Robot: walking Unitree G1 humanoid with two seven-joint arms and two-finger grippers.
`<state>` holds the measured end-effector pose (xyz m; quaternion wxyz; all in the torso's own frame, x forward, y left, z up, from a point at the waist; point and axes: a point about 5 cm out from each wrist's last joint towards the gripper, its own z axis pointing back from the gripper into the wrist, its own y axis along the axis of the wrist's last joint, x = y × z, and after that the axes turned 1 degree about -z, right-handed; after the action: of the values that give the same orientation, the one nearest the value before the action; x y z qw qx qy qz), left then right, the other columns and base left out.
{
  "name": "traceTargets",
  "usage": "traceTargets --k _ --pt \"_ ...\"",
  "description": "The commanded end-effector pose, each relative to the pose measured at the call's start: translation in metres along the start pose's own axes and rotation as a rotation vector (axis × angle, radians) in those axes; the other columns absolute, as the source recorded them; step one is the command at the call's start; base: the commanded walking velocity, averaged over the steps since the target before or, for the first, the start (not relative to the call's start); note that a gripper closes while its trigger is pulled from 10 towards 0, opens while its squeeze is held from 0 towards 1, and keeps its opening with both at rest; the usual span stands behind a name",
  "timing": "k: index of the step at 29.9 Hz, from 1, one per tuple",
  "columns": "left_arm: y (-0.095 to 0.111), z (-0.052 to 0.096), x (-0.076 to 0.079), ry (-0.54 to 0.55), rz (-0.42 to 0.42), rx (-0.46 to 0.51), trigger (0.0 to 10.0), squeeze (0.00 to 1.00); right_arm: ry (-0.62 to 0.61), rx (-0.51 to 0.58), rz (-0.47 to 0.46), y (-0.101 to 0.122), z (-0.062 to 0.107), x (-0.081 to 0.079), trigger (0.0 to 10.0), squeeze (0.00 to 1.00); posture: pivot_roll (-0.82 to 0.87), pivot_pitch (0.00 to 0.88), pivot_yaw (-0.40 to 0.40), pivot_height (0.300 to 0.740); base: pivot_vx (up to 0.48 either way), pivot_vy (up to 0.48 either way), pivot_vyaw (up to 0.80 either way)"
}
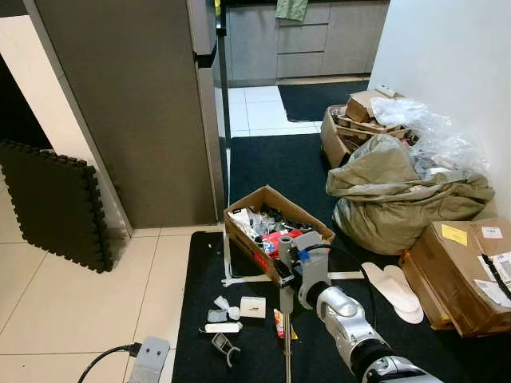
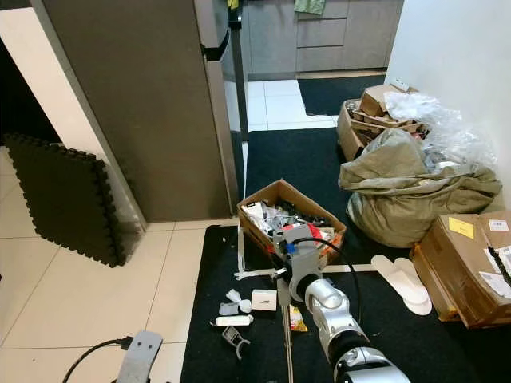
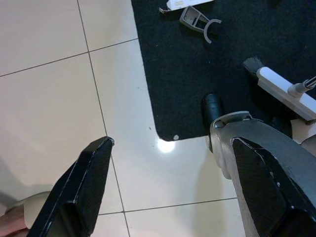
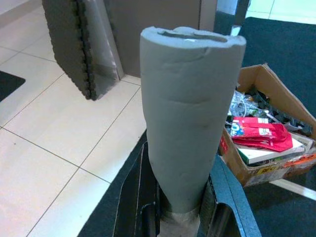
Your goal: Sweep floor
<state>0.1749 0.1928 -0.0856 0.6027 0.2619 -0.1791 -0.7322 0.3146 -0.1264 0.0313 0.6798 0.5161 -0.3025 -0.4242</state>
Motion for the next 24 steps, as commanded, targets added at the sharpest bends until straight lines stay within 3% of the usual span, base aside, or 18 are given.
traceTargets --k 1,7,10,22,24 --pt "-0.002 0.001 -0.006 0.008 -0.005 -0.013 10.0 0.00 0.015 -0.049 -0.052 -0.015 0.005 -0.005 10.0 0.00 -0.06 0.016 0.028 0.740 0.000 0.000 0.00" --pt "0.000 0.000 -0.010 0.011 -0.005 -0.009 10.0 0.00 0.058 0.067 -0.103 0.003 -0.001 -0.006 10.0 0.00 -0.06 0.021 0.030 0.740 0.000 0.000 0.00" --pt "-0.003 0.001 -0.010 0.010 -0.006 -0.012 10.0 0.00 0.086 0.159 -0.107 0.025 -0.008 -0.008 10.0 0.00 -0.06 0.024 0.029 0.740 0.000 0.000 0.00" --pt "-0.005 0.001 -0.007 0.002 -0.007 -0.015 10.0 0.00 0.150 0.309 -0.112 0.062 -0.017 -0.016 10.0 0.00 -0.06 0.023 0.026 0.740 0.000 0.000 0.00" --pt "-0.004 0.001 -0.007 0.001 -0.011 -0.017 10.0 0.00 0.180 0.391 -0.126 0.082 -0.020 -0.019 10.0 0.00 -0.06 0.025 0.030 0.740 0.000 0.000 0.00"
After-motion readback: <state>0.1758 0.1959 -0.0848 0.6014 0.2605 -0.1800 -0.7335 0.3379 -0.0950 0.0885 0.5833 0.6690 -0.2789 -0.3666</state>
